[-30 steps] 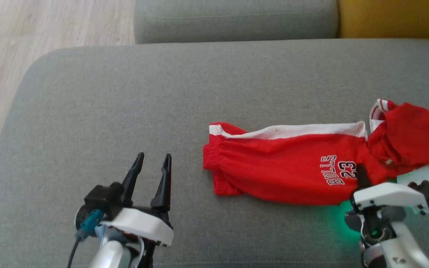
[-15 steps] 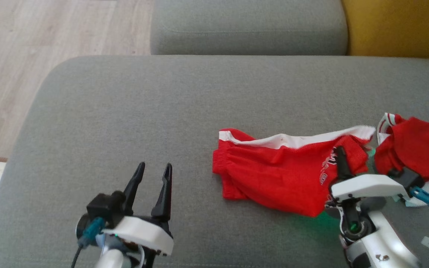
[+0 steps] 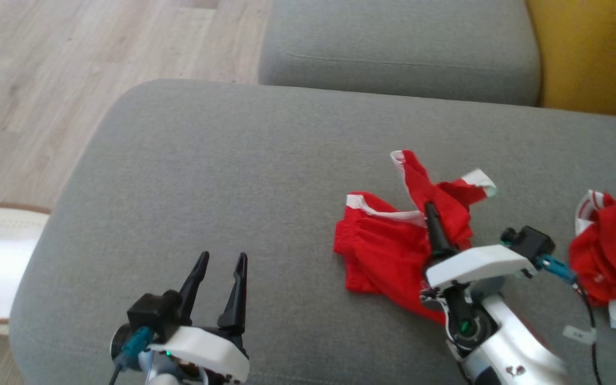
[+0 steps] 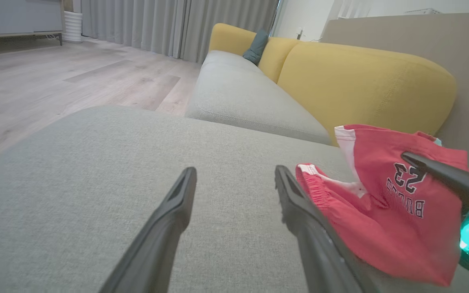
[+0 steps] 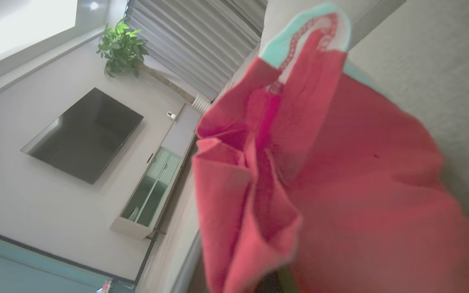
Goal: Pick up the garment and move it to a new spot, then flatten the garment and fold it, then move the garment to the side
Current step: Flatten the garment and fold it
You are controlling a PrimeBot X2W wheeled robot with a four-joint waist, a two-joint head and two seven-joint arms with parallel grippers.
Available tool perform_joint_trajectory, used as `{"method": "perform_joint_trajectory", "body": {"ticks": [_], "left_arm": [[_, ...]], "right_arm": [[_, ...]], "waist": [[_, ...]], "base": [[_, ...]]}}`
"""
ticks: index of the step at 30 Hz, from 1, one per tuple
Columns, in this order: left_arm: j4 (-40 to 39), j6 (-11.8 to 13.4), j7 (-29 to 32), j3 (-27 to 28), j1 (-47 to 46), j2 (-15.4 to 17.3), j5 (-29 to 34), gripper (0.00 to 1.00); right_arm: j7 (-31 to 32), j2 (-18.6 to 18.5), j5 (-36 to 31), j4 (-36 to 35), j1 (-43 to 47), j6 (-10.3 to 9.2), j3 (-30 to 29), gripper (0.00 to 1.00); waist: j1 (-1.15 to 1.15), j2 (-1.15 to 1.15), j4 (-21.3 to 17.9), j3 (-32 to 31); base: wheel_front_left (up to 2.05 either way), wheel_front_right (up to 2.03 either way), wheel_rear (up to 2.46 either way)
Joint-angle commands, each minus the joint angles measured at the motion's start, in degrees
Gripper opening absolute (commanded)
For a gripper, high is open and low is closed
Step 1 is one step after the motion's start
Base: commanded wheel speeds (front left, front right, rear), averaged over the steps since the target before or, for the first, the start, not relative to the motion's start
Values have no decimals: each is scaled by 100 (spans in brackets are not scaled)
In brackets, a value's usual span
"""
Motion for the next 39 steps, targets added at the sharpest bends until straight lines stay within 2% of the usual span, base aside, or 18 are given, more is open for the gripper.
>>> {"method": "perform_joint_trajectory", "body": {"ticks": [1,14,15,16,26,33,39], "left_arm": [[-165,5,-35,164,-188,2,20,100],[-124,-37,-35,115,-183,2,45,100],[-119,-41,-35,106,-197,2,47,100],[-114,-42,-35,96,-213,2,46,100],[-69,-23,-35,17,-264,2,2,100],[-65,8,-35,3,-285,2,-32,100],[-115,45,-35,126,-280,2,-25,100]], "right_arm": [[-103,34,77,-111,-407,-4,269,0],[-348,35,369,700,-966,-4,1654,0],[-353,35,330,785,-1006,-4,1759,33],[-358,35,255,889,-1052,-4,1866,100],[-364,35,-694,1402,-1178,-4,2609,100],[-331,35,-667,1652,-1189,-4,3044,100],[-356,35,-677,1541,-1390,-4,3100,100]], "waist": [[0,0,133,-3],[0,0,535,150],[0,0,560,166],[0,0,585,179],[0,0,818,230],[0,0,857,243],[0,0,586,181]], "base": [[0,0,0],[0,0,0],[0,0,0],[0,0,0],[0,0,0],[0,0,0],[0,0,0]]}}
